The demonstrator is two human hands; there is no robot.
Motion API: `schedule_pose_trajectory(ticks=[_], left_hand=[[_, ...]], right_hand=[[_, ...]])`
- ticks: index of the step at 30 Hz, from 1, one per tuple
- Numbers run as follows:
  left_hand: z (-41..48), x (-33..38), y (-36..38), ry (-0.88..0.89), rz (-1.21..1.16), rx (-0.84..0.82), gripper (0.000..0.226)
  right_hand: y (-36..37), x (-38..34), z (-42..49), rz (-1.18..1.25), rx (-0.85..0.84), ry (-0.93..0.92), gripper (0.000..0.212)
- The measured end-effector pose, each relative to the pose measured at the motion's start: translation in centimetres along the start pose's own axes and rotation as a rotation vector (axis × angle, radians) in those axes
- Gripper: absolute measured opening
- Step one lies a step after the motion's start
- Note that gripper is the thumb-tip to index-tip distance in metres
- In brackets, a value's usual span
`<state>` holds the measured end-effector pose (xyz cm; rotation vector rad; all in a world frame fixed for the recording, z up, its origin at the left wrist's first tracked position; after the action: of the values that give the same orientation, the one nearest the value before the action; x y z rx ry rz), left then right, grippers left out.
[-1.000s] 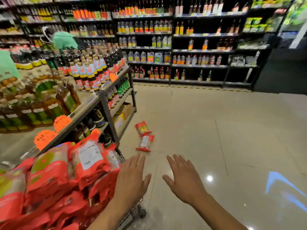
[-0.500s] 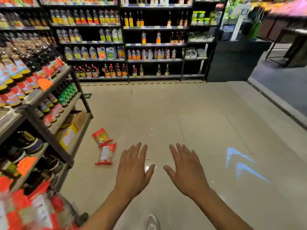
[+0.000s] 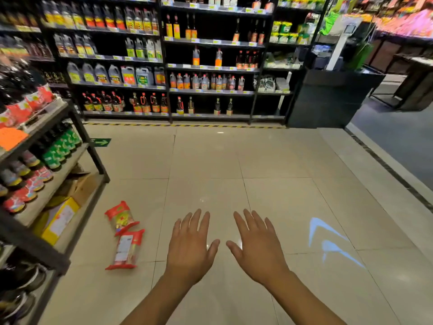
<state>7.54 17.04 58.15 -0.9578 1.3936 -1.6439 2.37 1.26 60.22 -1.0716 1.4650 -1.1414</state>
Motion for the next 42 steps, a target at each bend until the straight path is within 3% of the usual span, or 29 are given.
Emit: schedule_pose_trajectory(ticks=[9, 16, 26, 30, 34, 42], left_hand=[[14.8, -5.0, 3.4, -0.165, 0.088, -0.013, 0.072], [24.1, -10.0, 3.5, -0.398, 0.147, -0.036, 0.075], [20.7, -21.5, 5.7, -0.876, 0.106, -0.089, 0.069], [18.9, -27.5, 9.1, -1.044, 0.090, -0.137, 0.069], [20.5, -34.0, 14.0, -1.116, 0.003, -0.194, 0.071], [26.1, -44.1, 19.1, -1.126, -0.042, -0.231, 0.070]], right_hand=[[-0.2, 0.1, 19.7, 0.058, -0.046, -0.243, 0.085], [-1.7, -3.4, 35.3, 0.032, -0.163, -0.526, 0.073], [5.5, -18.7, 44.4, -0.109, -0.375, -0.979, 0.073], [9.7, -25.0, 47.3, -0.220, -0.439, -1.095, 0.090], [13.9, -28.5, 52.8, -0.354, -0.491, -1.146, 0.070], [19.9, -38.5, 63.1, -0.476, -0.446, -1.333, 0.073]])
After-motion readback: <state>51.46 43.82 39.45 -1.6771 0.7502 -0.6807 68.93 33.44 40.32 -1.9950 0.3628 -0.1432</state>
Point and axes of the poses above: each hand's wrist, its own z-axis towards the middle knuckle, its own y-axis out of the palm, x = y × z, the point moved 7 cm from there along z, towards the middle knuckle, and after that the axes turned 7 degrees about z, right-handed, at the moved point
